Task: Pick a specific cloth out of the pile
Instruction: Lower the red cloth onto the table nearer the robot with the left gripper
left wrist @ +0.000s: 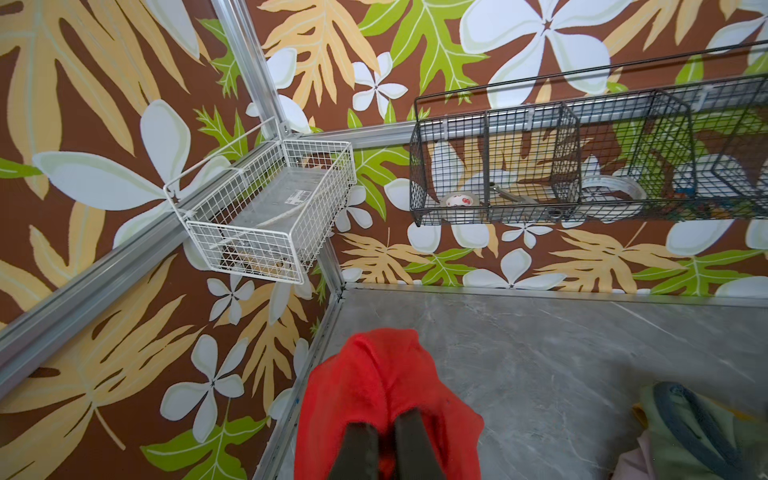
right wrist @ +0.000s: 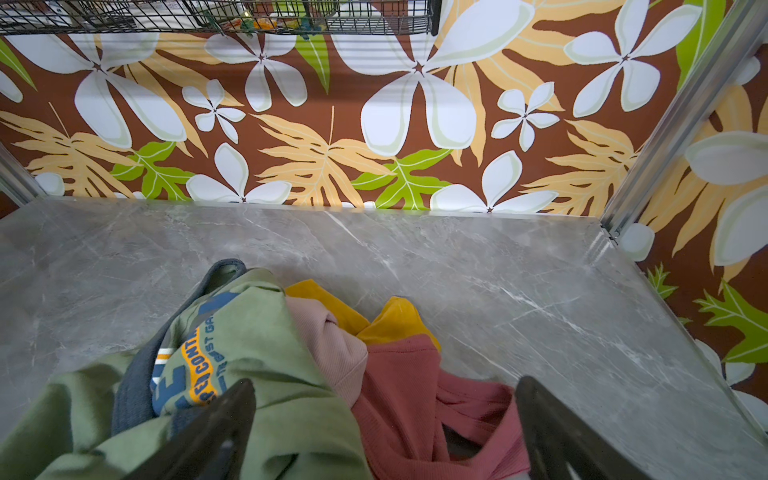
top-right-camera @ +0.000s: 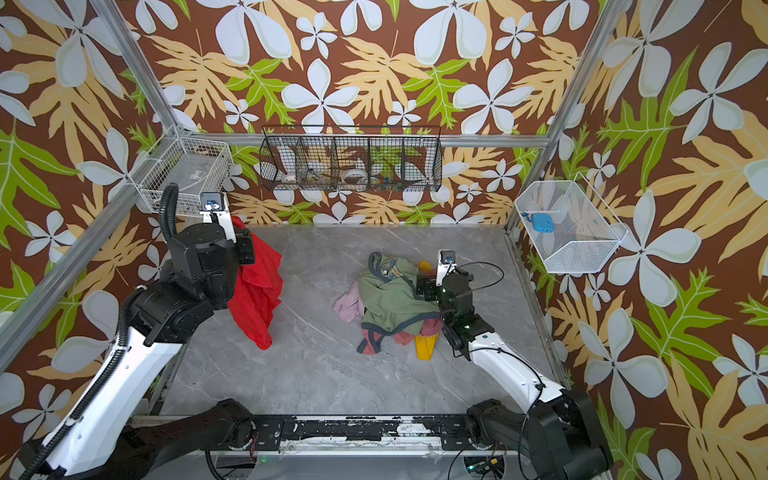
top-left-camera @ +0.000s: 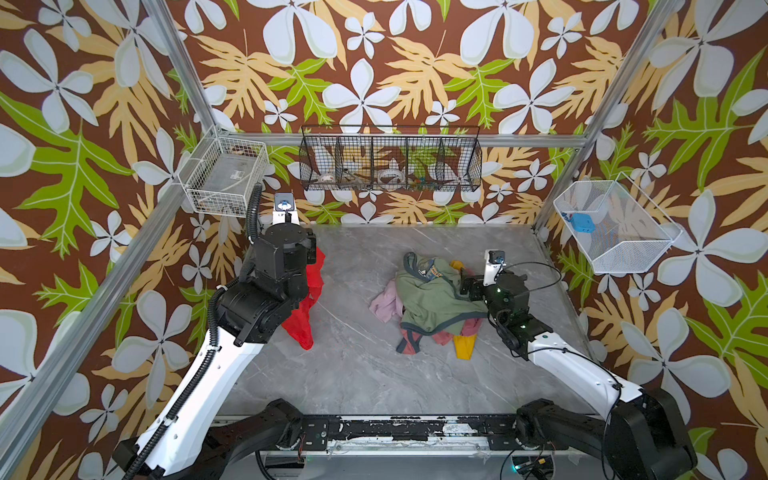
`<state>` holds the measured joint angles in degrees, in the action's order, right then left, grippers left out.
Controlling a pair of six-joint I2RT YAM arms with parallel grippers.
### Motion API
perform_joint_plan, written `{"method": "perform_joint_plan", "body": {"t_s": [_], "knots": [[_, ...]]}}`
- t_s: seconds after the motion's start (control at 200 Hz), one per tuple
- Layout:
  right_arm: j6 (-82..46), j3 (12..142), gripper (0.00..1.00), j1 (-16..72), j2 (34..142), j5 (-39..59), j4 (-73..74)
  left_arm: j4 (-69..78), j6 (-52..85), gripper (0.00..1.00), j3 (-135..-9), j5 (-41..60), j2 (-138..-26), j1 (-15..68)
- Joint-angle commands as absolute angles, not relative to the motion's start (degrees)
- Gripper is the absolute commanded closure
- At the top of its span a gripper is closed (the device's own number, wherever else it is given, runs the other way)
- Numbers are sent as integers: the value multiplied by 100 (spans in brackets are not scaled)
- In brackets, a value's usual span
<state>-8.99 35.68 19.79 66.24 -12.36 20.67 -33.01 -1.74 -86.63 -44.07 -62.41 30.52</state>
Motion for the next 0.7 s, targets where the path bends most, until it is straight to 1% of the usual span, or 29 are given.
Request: {"method": "perform_joint_plan", "body": {"t_s": [0.0,0.105,0.165,0.265,0.42,0.556,0.696], "knots": [[-956,3607,3,1995,6637,-1275,2052,-3388,-17,100,-8575,-3367,-6233,3041],[-958,3654,3,1988,6678,-1239,2039,-3499,125,100,-8546,-2818,-6350,3041],[-952,3667,3,1993,6688,-1227,2030,-3507,159,100,-8552,-2887,-6396,3041],[-952,3670,3,1991,6675,-1230,2021,-3348,133,100,-8438,-3334,-6388,2997],[-999,3680,3,1995,6695,-1219,2021,-3254,442,100,-8106,-3046,-6386,2394],[-1011,3710,3,1993,6688,-1181,1996,-3013,525,100,-7562,-3545,-6277,2162],[-984,3726,3,1994,6659,-1190,1969,-3122,685,100,-7271,-3950,-6197,1962]]}}
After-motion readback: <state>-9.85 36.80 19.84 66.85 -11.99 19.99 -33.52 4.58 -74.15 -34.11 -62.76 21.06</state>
